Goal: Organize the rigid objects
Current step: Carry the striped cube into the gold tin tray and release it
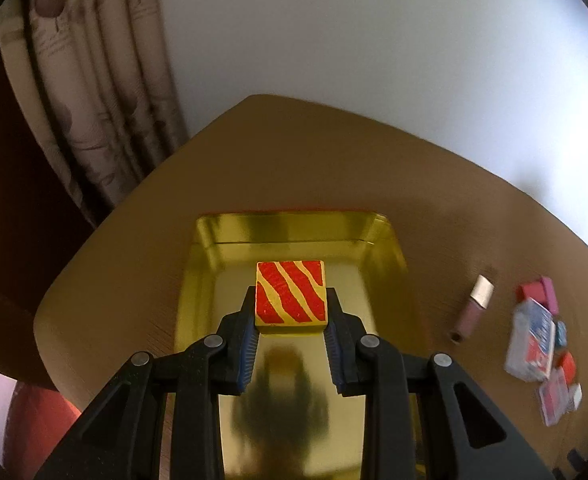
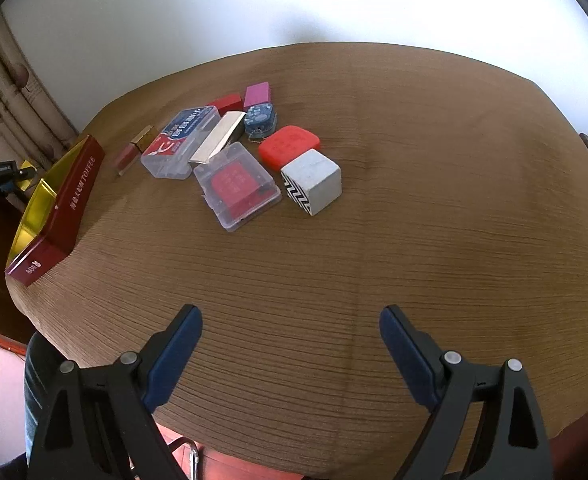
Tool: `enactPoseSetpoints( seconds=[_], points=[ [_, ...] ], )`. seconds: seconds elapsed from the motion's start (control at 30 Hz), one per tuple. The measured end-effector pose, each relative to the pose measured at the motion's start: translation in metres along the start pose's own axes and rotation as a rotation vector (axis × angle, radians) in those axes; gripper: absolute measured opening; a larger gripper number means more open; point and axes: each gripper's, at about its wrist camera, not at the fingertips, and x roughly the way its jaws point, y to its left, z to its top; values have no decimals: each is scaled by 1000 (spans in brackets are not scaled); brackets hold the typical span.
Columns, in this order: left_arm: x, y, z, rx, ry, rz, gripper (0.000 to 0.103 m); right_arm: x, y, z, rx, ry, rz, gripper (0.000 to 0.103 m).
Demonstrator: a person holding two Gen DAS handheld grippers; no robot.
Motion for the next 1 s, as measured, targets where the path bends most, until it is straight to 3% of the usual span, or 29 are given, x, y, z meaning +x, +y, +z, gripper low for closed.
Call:
enactPoseSetpoints(
  seconds=[0.3,0.6,0.7,0.8,0.83,1.0],
  points=[
    [52,12,16,-20,125,47,26,6,-7,-3,3,16,-15,93],
    [88,14,22,-43,185,81,26,6,-21,-21,-33,17,-24,93],
    [94,15,21,-66,200,58,27,7,-28,-21,-37,-5,-40,93],
    [91,8,19,-45,185,37,51,8,-35,-15,-46,-26,-42,93],
    [87,9,20,-42,163,40,68,9,-37,-12,-50,-21,-45,93],
    [38,7,13,-55,14,-27,74,23,-35,21,-108,-36,-62,93]
  ],
)
